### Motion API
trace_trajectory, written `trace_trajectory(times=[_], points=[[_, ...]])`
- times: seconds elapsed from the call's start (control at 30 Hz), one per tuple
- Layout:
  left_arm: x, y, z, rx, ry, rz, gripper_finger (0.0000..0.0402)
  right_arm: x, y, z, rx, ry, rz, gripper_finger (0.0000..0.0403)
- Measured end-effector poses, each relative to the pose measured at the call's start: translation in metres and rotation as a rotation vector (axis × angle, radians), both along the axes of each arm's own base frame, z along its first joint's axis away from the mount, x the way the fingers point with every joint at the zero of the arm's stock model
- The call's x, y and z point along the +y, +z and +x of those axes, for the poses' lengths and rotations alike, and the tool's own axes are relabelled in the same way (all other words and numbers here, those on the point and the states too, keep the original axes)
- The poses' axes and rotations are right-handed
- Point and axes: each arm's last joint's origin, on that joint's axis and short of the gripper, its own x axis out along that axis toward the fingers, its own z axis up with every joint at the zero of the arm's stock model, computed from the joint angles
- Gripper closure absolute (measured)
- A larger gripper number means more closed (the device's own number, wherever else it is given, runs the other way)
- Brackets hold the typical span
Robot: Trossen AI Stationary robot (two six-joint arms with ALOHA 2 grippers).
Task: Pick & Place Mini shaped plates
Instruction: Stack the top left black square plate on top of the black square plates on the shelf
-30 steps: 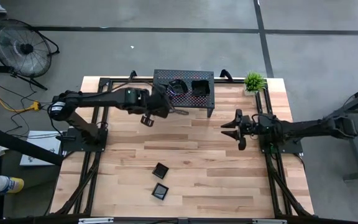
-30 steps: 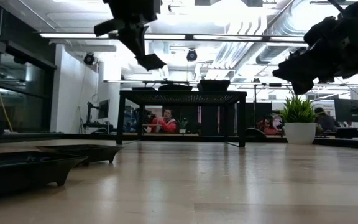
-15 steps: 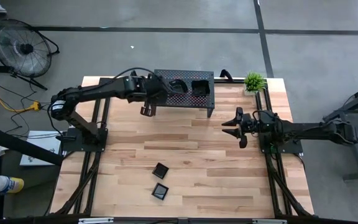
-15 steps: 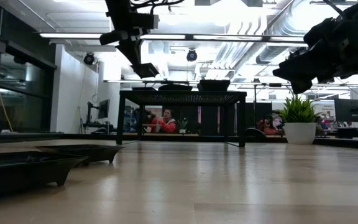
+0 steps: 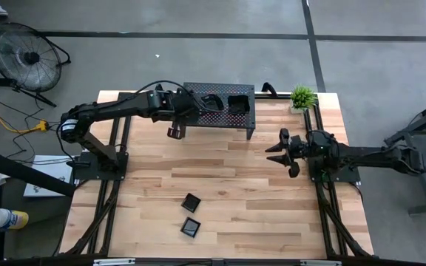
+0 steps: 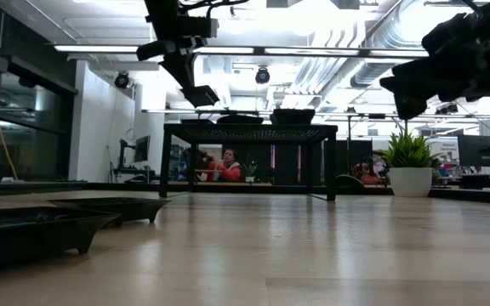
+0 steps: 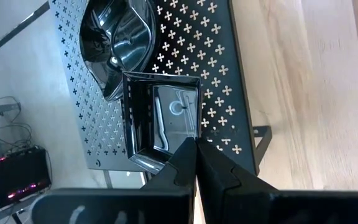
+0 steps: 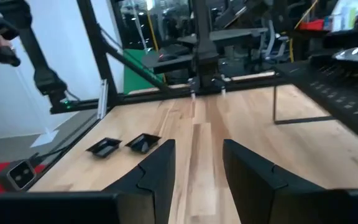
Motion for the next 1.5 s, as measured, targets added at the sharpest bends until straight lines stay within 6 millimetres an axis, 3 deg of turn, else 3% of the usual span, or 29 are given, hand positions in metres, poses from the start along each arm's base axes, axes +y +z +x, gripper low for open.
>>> trace_trajectory(times=[0.53,0.77,1.07,1.5], points=[[0.0,-0.001,-0.001,0.003,0.013,-0.01,0.0401,-0.001,0.008,-0.012,-0.07,-0.054,-0.031,0.0273],[-0.001,-0.001,-0.001,-0.001,0.016,-0.016,0.0401,0.001,0.005,-0.015,-0.044,-0.26,-0.017,0.0273],[-0.001,-0.001,0.0,-0.008,0.019,-0.03,0.0401,0.013,-0.003,-0.018,0.029,-0.282,-0.007,0.0273],[-0.002,-0.002,-0.002,0.009,0.013,-0.039,0.0401,0.017,0.0,-0.025,-0.016,-0.288,-0.034,0.0273]])
